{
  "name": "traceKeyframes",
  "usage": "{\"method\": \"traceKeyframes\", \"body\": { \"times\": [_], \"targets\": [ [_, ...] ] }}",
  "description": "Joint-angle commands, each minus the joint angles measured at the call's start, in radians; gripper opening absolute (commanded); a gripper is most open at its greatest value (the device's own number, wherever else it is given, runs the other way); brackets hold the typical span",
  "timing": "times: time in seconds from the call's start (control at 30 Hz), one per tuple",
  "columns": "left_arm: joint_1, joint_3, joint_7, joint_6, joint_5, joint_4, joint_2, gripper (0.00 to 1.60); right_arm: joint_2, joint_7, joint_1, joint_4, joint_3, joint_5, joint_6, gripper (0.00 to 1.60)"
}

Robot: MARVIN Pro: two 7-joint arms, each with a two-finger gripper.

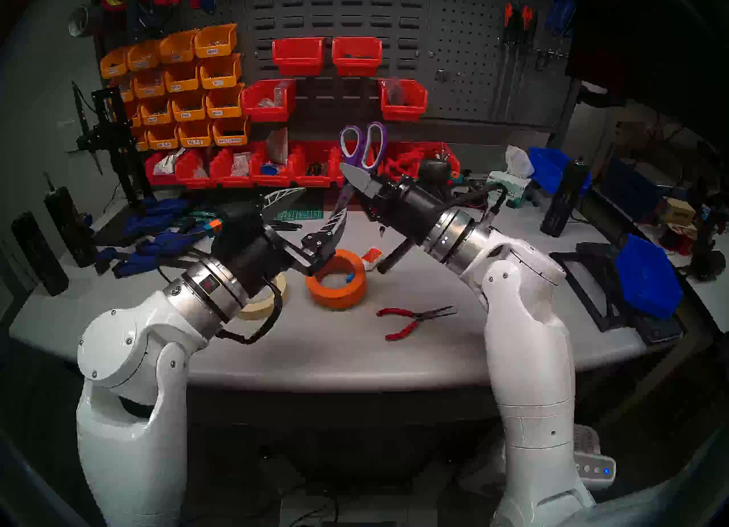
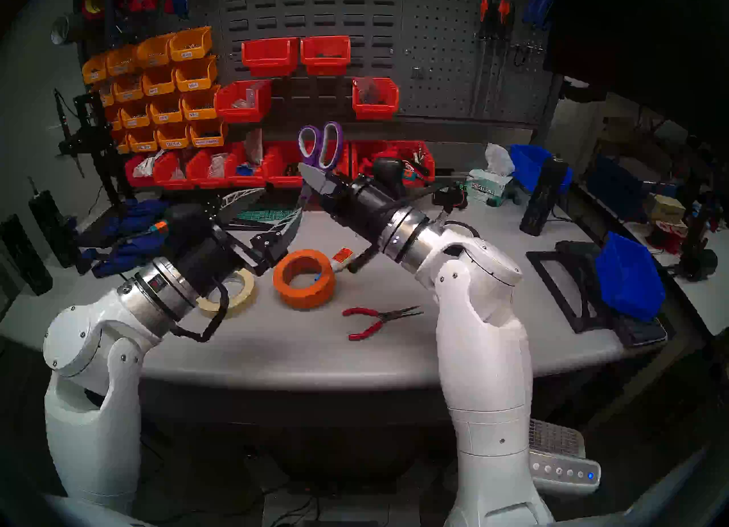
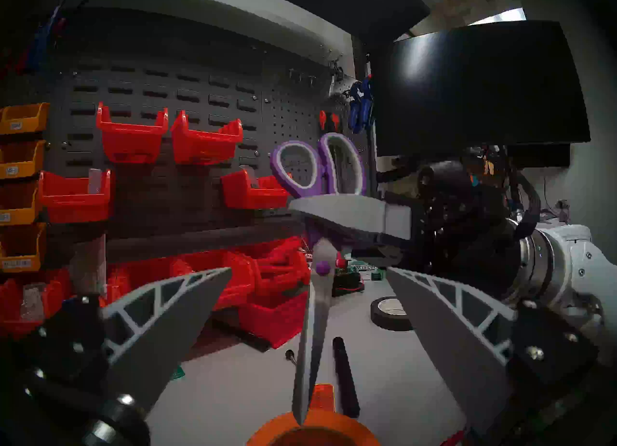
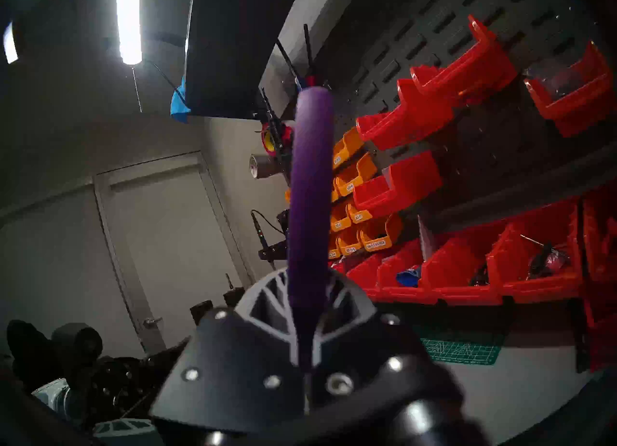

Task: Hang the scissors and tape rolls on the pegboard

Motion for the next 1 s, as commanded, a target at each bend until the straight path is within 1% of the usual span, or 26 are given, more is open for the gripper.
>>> {"method": "traceKeyframes", "body": {
  "times": [0.0,0.23,0.33,0.37,0.43,0.5,0.53,0.57,0.67,0.7,0.73,0.8,0.93,0.97],
  "targets": [
    [-0.007,-0.064,0.06,0.008,-0.062,-0.027,-0.084,1.6,0.024,0.033,0.049,-0.046,0.088,0.031,-0.033,0.0],
    [-0.029,-0.125,0.136,0.0,-0.103,-0.004,-0.149,1.6,0.073,0.066,0.09,-0.046,0.219,0.067,-0.028,0.0],
    [-0.028,-0.141,0.172,-0.011,-0.127,0.008,-0.168,1.6,0.088,0.087,0.12,-0.038,0.265,0.092,-0.023,0.0],
    [-0.024,-0.144,0.186,-0.012,-0.137,0.012,-0.158,1.6,0.092,0.095,0.129,-0.034,0.276,0.103,-0.018,0.0],
    [-0.023,-0.151,0.218,-0.018,-0.156,0.019,-0.167,1.6,0.106,0.109,0.151,-0.025,0.3,0.116,-0.011,0.0],
    [-0.02,-0.156,0.251,-0.028,-0.165,0.031,-0.171,1.6,0.118,0.12,0.163,-0.02,0.314,0.132,-0.003,0.0],
    [-0.021,-0.159,0.273,-0.03,-0.168,0.039,-0.179,1.6,0.122,0.135,0.186,-0.004,0.322,0.146,0.012,0.0],
    [-0.019,-0.161,0.289,-0.033,-0.171,0.046,-0.174,1.6,0.13,0.133,0.176,-0.011,0.326,0.158,0.012,0.0],
    [-0.011,-0.165,0.337,-0.057,-0.162,0.071,-0.183,1.6,0.159,0.138,0.206,0.018,0.344,0.189,0.04,0.0],
    [-0.009,-0.167,0.343,-0.061,-0.159,0.076,-0.188,1.6,0.167,0.143,0.225,0.034,0.348,0.191,0.05,0.0],
    [-0.003,-0.168,0.347,-0.067,-0.15,0.085,-0.187,1.6,0.178,0.141,0.214,0.031,0.351,0.213,0.053,0.0],
    [0.002,-0.171,0.354,-0.077,-0.144,0.093,-0.194,1.6,0.196,0.139,0.24,0.05,0.36,0.228,0.068,0.0],
    [0.006,-0.172,0.37,-0.088,-0.157,0.096,-0.199,1.6,0.235,0.117,0.272,0.081,0.37,0.261,0.087,0.0],
    [0.007,-0.172,0.372,-0.089,-0.157,0.094,-0.201,1.6,0.243,0.115,0.293,0.101,0.372,0.266,0.096,0.0]
  ]
}}
